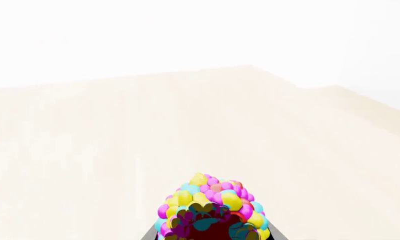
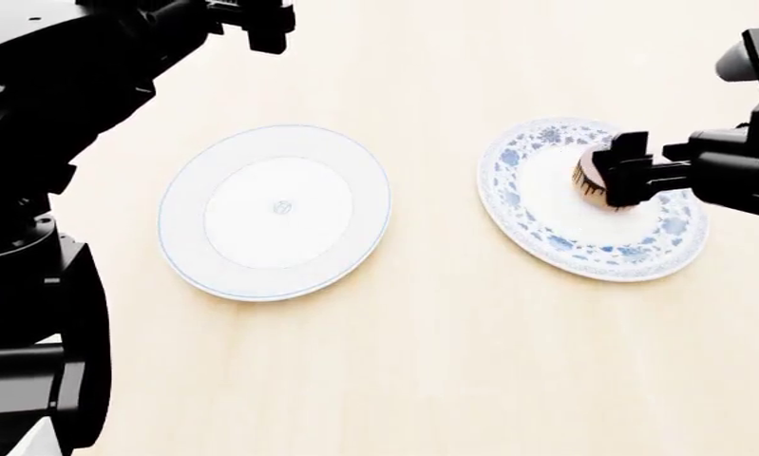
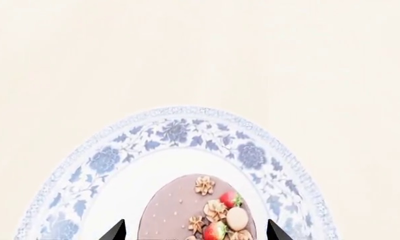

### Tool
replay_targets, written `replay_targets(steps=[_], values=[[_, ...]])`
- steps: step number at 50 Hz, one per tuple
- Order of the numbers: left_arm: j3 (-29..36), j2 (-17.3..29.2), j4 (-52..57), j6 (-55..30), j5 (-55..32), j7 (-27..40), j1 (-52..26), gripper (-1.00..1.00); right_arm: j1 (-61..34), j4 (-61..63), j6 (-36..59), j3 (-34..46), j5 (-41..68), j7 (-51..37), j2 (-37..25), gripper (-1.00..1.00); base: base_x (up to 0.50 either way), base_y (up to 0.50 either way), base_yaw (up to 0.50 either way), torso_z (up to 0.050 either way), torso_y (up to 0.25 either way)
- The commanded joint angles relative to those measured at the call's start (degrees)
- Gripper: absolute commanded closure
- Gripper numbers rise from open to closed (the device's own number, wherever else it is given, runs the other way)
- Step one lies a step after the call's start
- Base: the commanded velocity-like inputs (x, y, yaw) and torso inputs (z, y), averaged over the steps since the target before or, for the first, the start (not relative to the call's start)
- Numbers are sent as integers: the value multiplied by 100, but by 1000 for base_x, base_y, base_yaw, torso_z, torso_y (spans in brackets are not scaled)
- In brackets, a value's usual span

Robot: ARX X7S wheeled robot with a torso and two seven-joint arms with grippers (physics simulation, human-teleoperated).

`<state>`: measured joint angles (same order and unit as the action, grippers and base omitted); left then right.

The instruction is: Move the dessert items from the plate to the tray.

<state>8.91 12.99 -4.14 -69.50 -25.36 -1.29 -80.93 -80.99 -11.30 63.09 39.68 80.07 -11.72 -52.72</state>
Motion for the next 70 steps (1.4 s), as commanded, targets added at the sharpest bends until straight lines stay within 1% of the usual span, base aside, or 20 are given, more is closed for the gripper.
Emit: replay_targets(steps=[1, 20, 52, 53, 70], values=[[-39, -36, -18, 8, -33, 3, 20, 100, 146, -16, -84, -24, -42, 67, 30, -100, 0, 0, 0, 0, 0], [-26, -14, -24, 9, -89, 16, 33, 100, 427, 80, -199, -93, 101, -30, -80, -100, 0, 0, 0, 0, 0], [49, -21, -45, 39, -166, 49, 70, 100, 709, -212, -504, 39, -171, 337, -31, -100, 0, 0, 0, 0, 0], [49, -21, -49, 42, -167, 51, 70, 100, 708, -215, -505, 42, -177, 336, -29, 100, 0, 0, 0, 0, 0], [60, -7, -73, 98, -197, 73, 75, 100, 589, -53, -395, 51, -171, 270, -85, 100, 1, 0, 0, 0, 0]])
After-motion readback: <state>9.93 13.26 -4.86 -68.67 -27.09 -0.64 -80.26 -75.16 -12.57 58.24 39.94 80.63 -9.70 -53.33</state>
